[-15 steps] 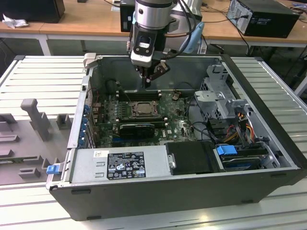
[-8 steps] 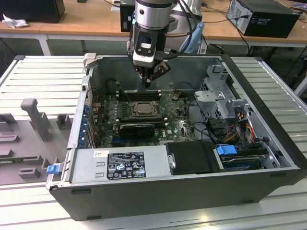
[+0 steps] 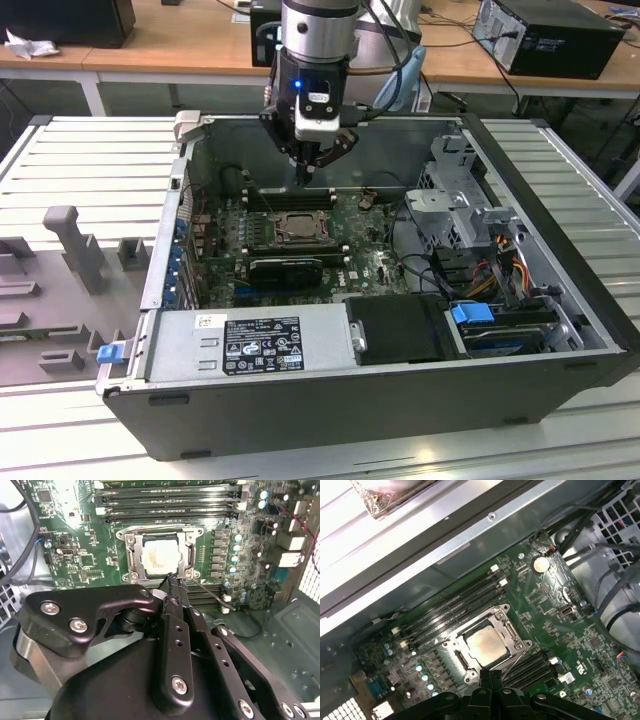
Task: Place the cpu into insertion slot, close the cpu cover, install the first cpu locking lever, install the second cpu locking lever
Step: 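Install the first cpu locking lever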
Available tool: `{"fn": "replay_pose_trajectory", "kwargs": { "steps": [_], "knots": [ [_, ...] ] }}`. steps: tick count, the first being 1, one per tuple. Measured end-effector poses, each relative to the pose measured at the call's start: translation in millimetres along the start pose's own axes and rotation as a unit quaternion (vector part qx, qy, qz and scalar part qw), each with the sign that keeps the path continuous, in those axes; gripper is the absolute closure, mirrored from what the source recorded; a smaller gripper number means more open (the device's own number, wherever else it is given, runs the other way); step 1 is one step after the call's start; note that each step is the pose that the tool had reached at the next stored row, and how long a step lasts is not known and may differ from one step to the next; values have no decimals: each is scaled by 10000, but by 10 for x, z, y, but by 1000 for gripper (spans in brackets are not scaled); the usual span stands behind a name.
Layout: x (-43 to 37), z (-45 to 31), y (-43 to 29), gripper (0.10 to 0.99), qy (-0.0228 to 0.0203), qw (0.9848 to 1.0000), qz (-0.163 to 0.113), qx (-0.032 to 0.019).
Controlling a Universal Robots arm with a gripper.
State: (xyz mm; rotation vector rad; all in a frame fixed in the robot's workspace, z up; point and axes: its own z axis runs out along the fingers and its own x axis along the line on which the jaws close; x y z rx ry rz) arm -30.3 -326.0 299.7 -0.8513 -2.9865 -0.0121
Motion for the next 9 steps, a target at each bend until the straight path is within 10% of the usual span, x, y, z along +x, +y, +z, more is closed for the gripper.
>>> {"fn": "replay_pose_trajectory", "kwargs": {
  "steps": [9],
  "knots": [
    [4,6,-7,980,-6,9980,-629,20]
  ]
}}
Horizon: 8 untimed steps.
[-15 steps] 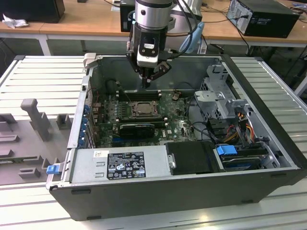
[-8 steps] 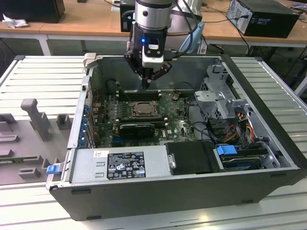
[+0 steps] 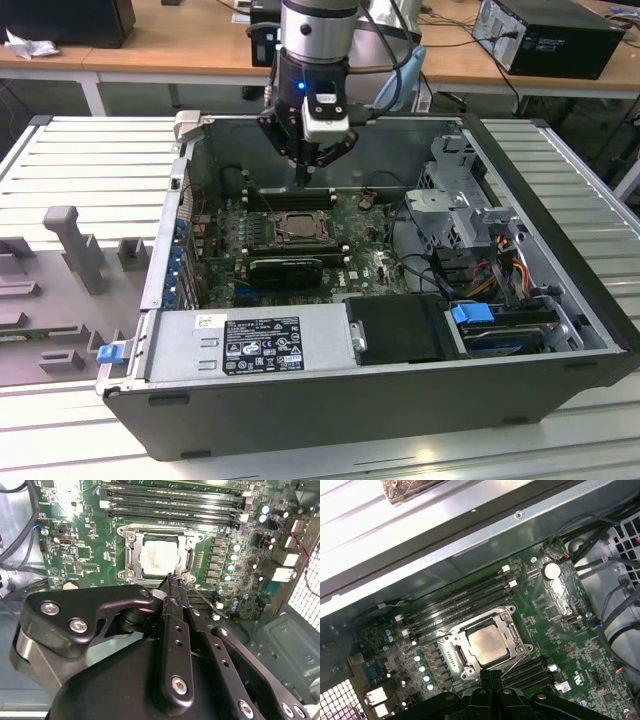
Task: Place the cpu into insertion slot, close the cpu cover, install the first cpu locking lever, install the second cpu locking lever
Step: 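Install the first cpu locking lever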
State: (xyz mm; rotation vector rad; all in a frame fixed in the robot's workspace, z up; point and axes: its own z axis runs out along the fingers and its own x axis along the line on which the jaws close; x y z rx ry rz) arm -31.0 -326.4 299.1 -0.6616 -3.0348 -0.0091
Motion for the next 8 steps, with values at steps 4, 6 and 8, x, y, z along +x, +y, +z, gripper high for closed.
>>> {"fn": "replay_pose_trajectory", "kwargs": {
  "steps": [4,6,8],
  "knots": [
    [85,25,-45,980,-139,9998,-111,-59],
    [85,50,-45,980,-157,9992,-365,-62],
    [85,69,-45,980,-154,9970,-761,-53]
  ]
}}
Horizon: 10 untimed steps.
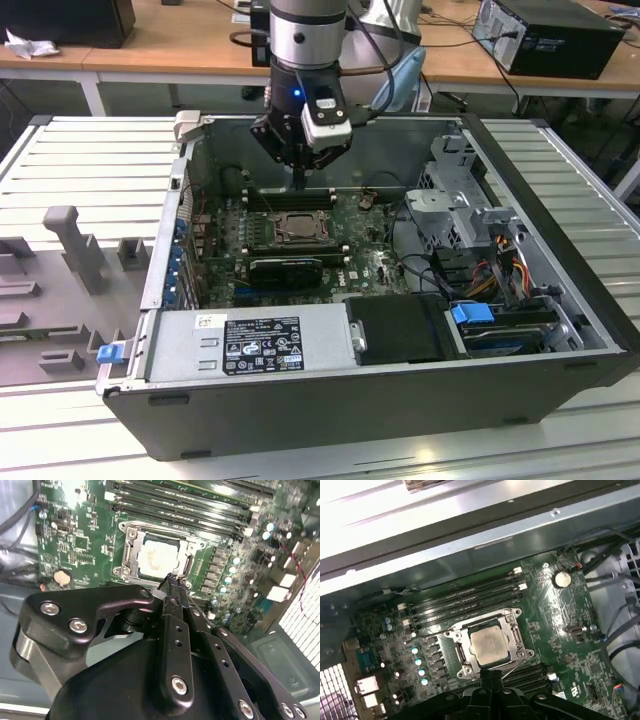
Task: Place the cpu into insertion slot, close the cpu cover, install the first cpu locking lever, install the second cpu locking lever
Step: 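Install the first cpu locking lever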
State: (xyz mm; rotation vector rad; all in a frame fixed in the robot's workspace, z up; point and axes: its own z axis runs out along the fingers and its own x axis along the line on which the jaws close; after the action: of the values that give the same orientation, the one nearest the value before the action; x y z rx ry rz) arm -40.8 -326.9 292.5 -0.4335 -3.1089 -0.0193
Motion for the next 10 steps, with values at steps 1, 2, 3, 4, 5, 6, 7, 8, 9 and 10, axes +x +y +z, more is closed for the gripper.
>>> {"fn": "replay_pose_trajectory", "kwargs": {
  "steps": [1,2,3,4,5,6,7,8,9,10],
  "knots": [
    [0,6,0,980,2,9999,-172,0],
    [0,13,0,980,4,9994,-347,1],
    [0,26,0,980,8,9979,-640,2],
    [0,38,0,980,11,9958,-912,3],
    [0,51,-1,980,13,9934,-1143,4],
    [-1,61,-1,980,16,9913,-1316,5],
    [-1,71,-1,980,17,9889,-1483,6],
    [-1,84,-1,980,20,9853,-1706,7],
    [10,96,-5,980,22,9827,-1851,8],
    [55,105,-17,980,22,9831,-1832,7]
  ]
}}
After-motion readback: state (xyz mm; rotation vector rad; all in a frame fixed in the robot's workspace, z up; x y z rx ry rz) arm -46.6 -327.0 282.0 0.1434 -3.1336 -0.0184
